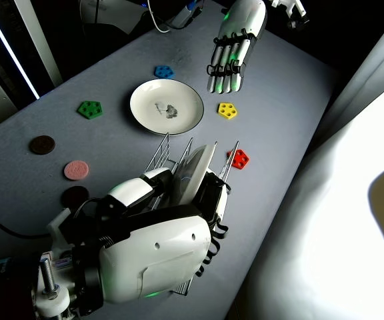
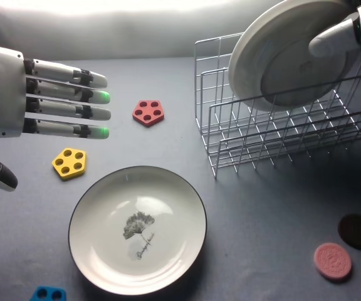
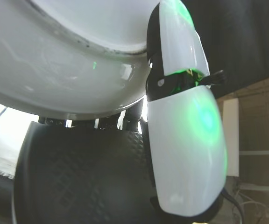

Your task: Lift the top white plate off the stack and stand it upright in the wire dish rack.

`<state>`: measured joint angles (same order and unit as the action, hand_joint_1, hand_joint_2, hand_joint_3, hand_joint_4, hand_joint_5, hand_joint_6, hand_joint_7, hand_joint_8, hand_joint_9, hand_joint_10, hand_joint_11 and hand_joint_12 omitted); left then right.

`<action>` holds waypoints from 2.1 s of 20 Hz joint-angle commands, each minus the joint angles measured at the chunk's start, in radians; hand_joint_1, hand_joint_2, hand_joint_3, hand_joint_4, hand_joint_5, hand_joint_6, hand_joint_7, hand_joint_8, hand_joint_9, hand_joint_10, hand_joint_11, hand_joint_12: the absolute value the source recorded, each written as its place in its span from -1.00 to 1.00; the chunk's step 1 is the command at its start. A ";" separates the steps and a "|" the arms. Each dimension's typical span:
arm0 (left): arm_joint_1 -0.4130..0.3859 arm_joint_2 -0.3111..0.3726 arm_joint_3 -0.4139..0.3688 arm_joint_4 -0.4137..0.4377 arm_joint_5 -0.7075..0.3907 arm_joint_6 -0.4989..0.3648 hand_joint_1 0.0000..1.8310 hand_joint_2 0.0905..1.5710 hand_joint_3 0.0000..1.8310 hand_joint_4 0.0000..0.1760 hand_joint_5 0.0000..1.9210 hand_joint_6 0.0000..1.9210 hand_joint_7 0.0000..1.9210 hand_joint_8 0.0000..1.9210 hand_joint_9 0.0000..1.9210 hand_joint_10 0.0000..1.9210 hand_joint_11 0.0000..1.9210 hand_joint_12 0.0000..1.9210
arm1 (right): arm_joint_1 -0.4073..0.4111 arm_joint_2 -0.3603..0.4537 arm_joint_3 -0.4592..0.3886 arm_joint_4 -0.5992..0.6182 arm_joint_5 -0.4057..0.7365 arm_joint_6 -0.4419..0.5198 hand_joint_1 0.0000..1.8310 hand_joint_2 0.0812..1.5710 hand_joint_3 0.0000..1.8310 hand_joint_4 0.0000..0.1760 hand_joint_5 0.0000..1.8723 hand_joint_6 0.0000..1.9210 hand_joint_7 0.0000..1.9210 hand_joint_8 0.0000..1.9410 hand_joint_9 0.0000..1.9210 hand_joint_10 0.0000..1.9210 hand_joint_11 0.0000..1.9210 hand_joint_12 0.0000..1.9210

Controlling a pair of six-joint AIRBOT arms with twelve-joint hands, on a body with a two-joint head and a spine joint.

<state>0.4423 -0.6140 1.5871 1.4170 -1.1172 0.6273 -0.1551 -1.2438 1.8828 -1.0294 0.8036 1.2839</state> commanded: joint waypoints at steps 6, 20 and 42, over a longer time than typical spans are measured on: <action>-0.026 0.007 0.002 -0.081 -0.059 0.003 -0.81 0.22 -0.99 -1.00 -0.96 -1.00 -0.92 -1.00 -0.92 -1.00 -1.00 -0.64 | -0.010 0.010 0.020 0.103 0.071 0.027 0.63 0.32 -1.00 -1.00 0.00 0.04 0.08 -0.29 0.13 -0.21 0.04 0.37; -0.027 0.007 0.001 -0.079 -0.091 -0.016 -0.80 0.20 -1.00 -1.00 -0.92 -1.00 -0.90 -1.00 -0.90 -1.00 -1.00 -0.64 | -0.039 -0.011 0.049 0.119 0.072 0.027 0.63 0.32 -1.00 -1.00 -0.03 0.03 0.11 -0.28 0.12 -0.21 0.05 0.38; -0.021 0.007 -0.005 -0.100 -0.109 0.007 -0.77 0.19 -1.00 -1.00 -0.91 -1.00 -0.89 -1.00 -0.89 -1.00 -1.00 -0.60 | -0.060 -0.017 0.057 0.127 0.073 0.025 0.04 0.17 -1.00 -0.82 -0.37 -1.00 -0.37 -1.00 -0.23 -1.00 -0.11 -0.63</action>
<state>0.4423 -0.6140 1.5860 1.3956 -1.1690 0.6235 -0.2226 -1.2743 1.9320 -0.9710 0.8555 1.3064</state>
